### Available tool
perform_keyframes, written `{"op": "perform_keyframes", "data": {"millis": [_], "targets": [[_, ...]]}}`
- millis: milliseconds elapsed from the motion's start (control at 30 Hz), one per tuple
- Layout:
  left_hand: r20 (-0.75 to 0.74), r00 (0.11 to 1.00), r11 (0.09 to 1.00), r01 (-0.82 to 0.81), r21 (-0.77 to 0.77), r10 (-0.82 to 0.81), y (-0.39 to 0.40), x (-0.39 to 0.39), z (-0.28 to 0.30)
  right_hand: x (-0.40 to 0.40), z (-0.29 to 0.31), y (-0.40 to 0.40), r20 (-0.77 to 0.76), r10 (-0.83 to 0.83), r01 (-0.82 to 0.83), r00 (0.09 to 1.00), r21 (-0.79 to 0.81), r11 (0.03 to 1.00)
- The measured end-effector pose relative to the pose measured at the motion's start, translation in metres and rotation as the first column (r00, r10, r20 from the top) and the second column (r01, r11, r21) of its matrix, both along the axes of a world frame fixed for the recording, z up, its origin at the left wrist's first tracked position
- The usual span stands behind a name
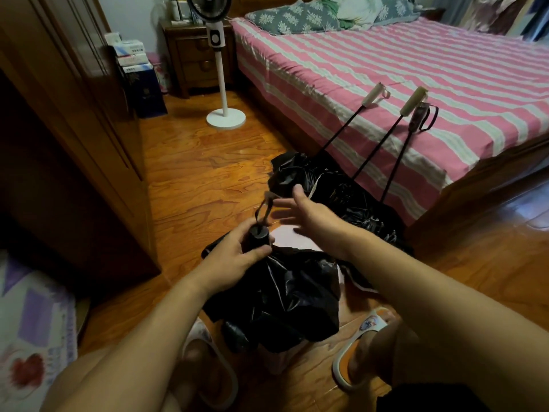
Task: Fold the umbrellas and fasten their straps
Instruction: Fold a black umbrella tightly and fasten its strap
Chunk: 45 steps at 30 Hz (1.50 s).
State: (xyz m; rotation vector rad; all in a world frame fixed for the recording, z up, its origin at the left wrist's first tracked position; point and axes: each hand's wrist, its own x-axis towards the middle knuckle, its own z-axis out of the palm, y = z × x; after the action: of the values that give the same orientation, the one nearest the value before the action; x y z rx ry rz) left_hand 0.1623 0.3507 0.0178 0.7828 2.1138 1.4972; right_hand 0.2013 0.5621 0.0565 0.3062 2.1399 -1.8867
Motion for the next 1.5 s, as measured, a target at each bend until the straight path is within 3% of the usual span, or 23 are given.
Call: {"op": "perform_keyframes", "data": {"millis": [167, 300, 400, 600, 733, 867, 933, 967, 1067, 1133, 1200, 1267, 1333, 1500], "targets": [[0.117, 0.993, 1.0, 0.006, -0.019, -0.003, -0.009, -0.001, 0.008, 0.055, -0.018, 0.013, -0.053, 0.31, -0.28, 0.949, 0.308, 0.909], [0.169, 0.986, 1.0, -0.003, -0.014, 0.005, 0.001, 0.0, 0.018, 0.056, -0.053, -0.003, -0.205, 0.191, -0.071, 0.96, 0.483, 0.873], [0.163, 0.986, 1.0, -0.015, -0.017, 0.018, 0.005, -0.002, 0.023, 0.052, -0.062, -0.007, -0.203, 0.224, -0.071, 0.953, 0.568, 0.82], [0.158, 0.985, 0.992, -0.045, -0.116, 0.063, -0.001, -0.01, 0.026, 0.045, -0.068, -0.013, -0.216, 0.253, -0.088, 0.943, 0.571, 0.816], [0.094, 0.995, 0.997, -0.033, -0.065, 0.039, 0.004, 0.002, 0.031, 0.046, -0.044, -0.017, -0.393, 0.158, 0.01, 0.906, 0.392, 0.92], [0.108, 0.994, 0.996, 0.006, -0.086, 0.003, 0.028, 0.025, 0.023, 0.048, -0.039, -0.016, -0.502, 0.187, 0.108, 0.844, 0.502, 0.858], [0.096, 0.992, 0.994, -0.08, -0.073, 0.087, 0.031, 0.023, 0.029, 0.043, -0.038, 0.003, -0.43, 0.037, 0.221, 0.902, 0.534, 0.816], [0.095, 0.983, 0.987, -0.149, -0.06, 0.154, 0.025, 0.018, 0.034, 0.041, -0.035, 0.017, -0.319, -0.05, 0.237, 0.946, 0.58, 0.78], [-0.027, 0.928, 0.914, -0.37, -0.167, 0.371, -0.005, 0.0, 0.047, 0.041, -0.029, 0.055, -0.006, -0.107, 0.069, 0.994, 0.8, 0.596], [-0.002, 0.905, 0.848, -0.4, -0.348, 0.426, -0.022, -0.003, 0.042, 0.041, -0.032, 0.067, 0.017, -0.164, 0.096, 0.986, 0.747, 0.657], [0.155, 0.885, 0.835, -0.34, -0.433, 0.44, -0.027, -0.001, 0.035, 0.038, -0.035, 0.069, -0.04, -0.284, 0.256, 0.958, 0.567, 0.783], [0.325, 0.836, 0.871, -0.314, -0.379, 0.443, -0.025, 0.004, 0.036, 0.038, -0.031, 0.064, -0.065, -0.412, 0.41, 0.909, 0.323, 0.853], [0.394, 0.808, 0.894, -0.343, -0.289, 0.438, -0.024, 0.004, 0.035, 0.04, -0.028, 0.056, -0.099, -0.451, 0.462, 0.887, 0.162, 0.872], [0.348, 0.811, 0.883, -0.441, -0.163, 0.469, -0.021, 0.006, 0.037, 0.035, -0.043, 0.027, -0.151, -0.431, 0.447, 0.89, 0.092, 0.89]]}}
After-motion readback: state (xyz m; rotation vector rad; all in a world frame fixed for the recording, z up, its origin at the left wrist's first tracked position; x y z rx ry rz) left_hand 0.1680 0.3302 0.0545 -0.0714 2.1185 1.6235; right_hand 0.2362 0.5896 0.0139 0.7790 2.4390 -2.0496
